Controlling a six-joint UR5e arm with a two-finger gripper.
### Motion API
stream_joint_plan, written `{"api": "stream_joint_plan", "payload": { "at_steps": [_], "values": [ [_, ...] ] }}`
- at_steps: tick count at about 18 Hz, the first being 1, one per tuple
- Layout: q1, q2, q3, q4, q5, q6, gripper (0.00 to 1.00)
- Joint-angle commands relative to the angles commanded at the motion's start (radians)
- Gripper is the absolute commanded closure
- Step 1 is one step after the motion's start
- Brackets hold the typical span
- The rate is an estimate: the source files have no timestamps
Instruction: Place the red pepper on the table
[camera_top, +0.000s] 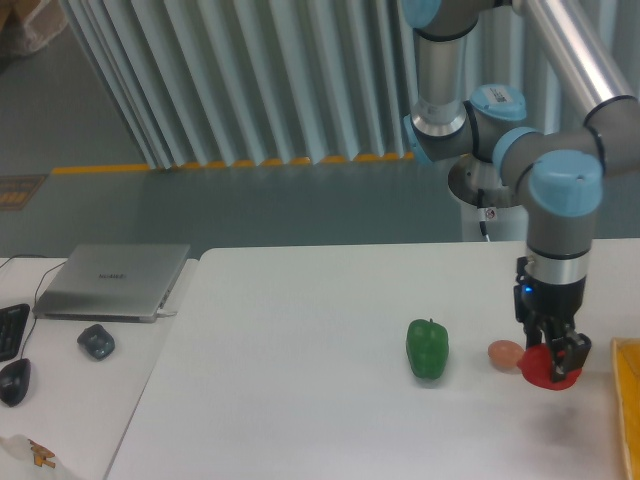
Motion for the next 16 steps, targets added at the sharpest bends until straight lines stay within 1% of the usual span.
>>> {"api": "stream_joint_plan", "payload": {
  "at_steps": [3,5,7,9,14,15,16],
  "values": [
    [-0.052,-0.015,-0.002,0.020,0.072,-0.071,0.55],
    [-0.084,-0.032,-0.006,0.023,0.122,-0.115,0.55],
    [-0.120,-0.043,-0.015,0.023,0.182,-0.122,0.55],
    [-0.126,-0.054,-0.034,0.025,0.190,-0.120,0.55],
    [-0.135,-0.080,-0.035,0.025,0.189,-0.123,0.55],
    [-0.138,-0.086,-0.035,0.025,0.192,-0.123,0.53],
    [-0.141,-0.086,-0.035,0.025,0.192,-0.120,0.46]
  ]
}}
